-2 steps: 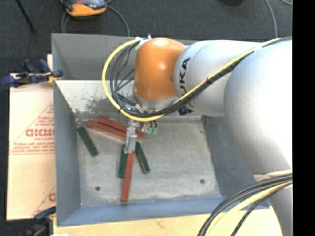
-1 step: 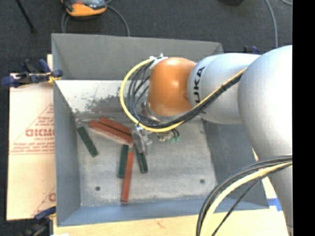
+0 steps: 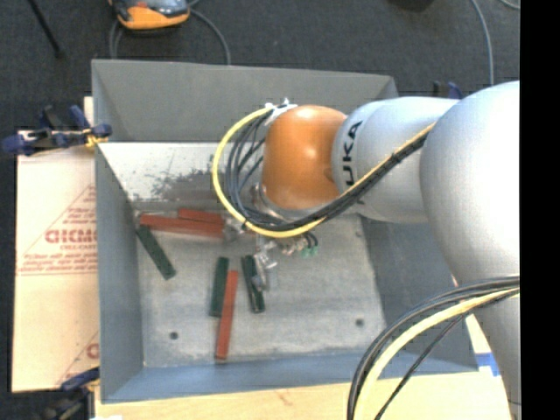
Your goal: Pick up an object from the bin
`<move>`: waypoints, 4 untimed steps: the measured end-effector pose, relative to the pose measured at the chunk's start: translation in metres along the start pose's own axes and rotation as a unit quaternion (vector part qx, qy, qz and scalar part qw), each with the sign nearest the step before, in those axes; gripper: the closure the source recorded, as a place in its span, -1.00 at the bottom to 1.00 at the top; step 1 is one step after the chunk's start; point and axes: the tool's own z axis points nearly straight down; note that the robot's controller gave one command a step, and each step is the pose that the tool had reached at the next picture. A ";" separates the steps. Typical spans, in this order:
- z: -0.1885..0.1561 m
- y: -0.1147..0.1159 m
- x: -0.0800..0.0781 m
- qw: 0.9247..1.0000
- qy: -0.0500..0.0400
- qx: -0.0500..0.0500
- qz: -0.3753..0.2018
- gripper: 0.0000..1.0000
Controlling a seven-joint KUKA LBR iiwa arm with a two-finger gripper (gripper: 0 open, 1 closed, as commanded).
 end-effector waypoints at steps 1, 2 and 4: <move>0.000 0.000 0.000 1.000 0.000 0.000 0.000 -1.00; -0.001 0.006 0.007 0.997 -0.002 0.003 -0.075 -1.00; 0.000 0.000 -0.011 0.954 0.000 -0.001 -0.301 1.00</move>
Offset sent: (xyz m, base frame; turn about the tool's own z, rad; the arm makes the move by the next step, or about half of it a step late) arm -0.0373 0.0149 -0.0032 -0.5250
